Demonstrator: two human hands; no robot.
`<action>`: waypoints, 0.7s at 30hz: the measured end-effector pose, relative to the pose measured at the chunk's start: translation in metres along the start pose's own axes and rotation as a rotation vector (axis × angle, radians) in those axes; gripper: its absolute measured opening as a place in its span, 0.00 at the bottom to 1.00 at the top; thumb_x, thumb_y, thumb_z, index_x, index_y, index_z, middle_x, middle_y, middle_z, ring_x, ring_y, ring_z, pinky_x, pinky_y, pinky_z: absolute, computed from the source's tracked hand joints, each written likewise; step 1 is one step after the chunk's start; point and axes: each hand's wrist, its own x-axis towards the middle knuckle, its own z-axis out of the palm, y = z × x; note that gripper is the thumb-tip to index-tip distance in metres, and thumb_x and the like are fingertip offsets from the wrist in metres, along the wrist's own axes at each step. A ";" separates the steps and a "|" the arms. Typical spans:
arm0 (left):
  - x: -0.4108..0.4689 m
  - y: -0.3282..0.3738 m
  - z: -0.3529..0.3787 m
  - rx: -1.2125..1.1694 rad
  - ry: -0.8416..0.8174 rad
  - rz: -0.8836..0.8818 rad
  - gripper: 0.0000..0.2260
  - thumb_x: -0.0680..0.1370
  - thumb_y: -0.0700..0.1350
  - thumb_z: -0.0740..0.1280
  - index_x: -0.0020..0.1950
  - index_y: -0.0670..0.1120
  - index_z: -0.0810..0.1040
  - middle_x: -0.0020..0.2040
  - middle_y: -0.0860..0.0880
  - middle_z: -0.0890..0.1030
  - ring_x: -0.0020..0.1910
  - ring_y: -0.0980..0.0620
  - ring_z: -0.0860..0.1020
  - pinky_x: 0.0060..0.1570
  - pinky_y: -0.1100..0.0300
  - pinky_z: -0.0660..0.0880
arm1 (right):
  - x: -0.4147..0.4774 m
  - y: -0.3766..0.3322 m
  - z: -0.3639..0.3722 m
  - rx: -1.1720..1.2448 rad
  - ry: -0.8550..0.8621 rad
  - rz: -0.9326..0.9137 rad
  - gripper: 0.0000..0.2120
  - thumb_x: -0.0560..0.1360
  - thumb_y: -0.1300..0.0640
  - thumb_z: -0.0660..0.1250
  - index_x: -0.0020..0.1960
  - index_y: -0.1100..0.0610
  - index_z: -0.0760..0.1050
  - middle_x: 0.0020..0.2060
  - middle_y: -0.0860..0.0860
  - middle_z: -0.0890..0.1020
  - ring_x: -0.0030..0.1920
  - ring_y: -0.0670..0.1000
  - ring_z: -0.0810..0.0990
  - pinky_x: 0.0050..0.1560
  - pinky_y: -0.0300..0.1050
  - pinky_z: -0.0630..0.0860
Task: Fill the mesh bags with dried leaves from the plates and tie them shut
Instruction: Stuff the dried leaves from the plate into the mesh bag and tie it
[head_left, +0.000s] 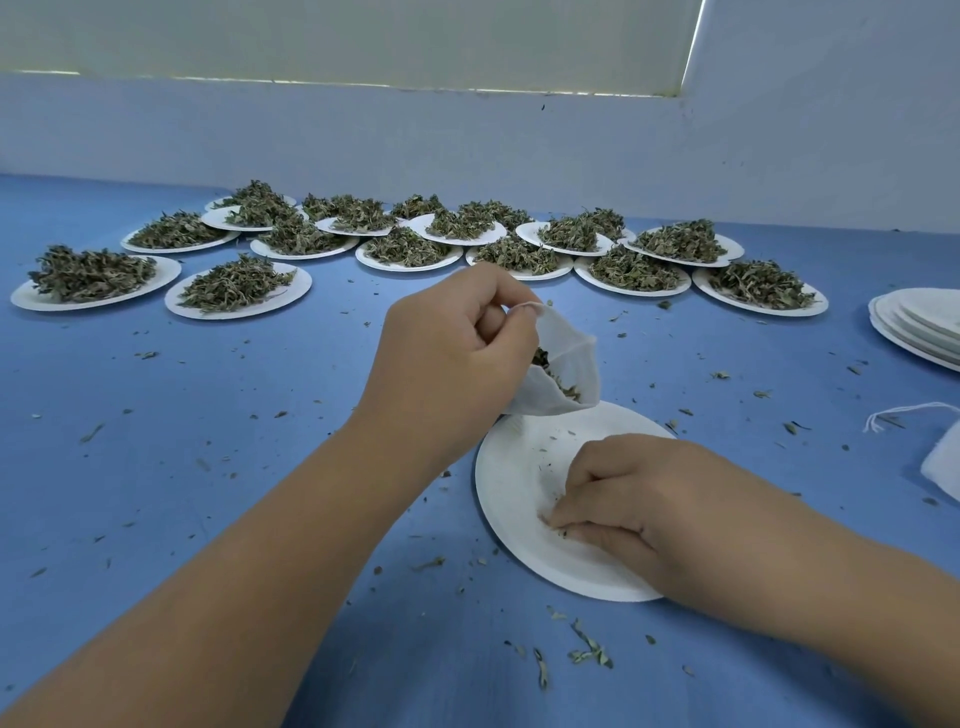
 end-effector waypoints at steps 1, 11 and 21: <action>0.000 0.000 0.000 0.005 0.000 0.003 0.08 0.77 0.39 0.66 0.40 0.50 0.79 0.26 0.47 0.67 0.25 0.58 0.64 0.27 0.71 0.62 | 0.000 -0.001 0.000 -0.029 -0.009 -0.003 0.13 0.81 0.51 0.58 0.62 0.44 0.78 0.53 0.42 0.76 0.54 0.43 0.73 0.52 0.37 0.69; 0.000 0.002 0.002 0.012 0.004 -0.015 0.09 0.77 0.39 0.66 0.40 0.51 0.79 0.26 0.51 0.66 0.26 0.58 0.63 0.27 0.69 0.63 | -0.001 0.005 0.002 -0.011 -0.021 -0.001 0.08 0.81 0.54 0.57 0.56 0.46 0.74 0.50 0.39 0.72 0.53 0.40 0.68 0.54 0.39 0.69; 0.000 0.005 0.003 0.049 0.044 -0.019 0.08 0.77 0.39 0.66 0.40 0.50 0.79 0.30 0.42 0.71 0.27 0.57 0.65 0.27 0.67 0.64 | -0.014 0.008 -0.037 0.363 0.378 0.053 0.08 0.75 0.54 0.69 0.42 0.42 0.77 0.40 0.40 0.81 0.44 0.44 0.79 0.44 0.30 0.71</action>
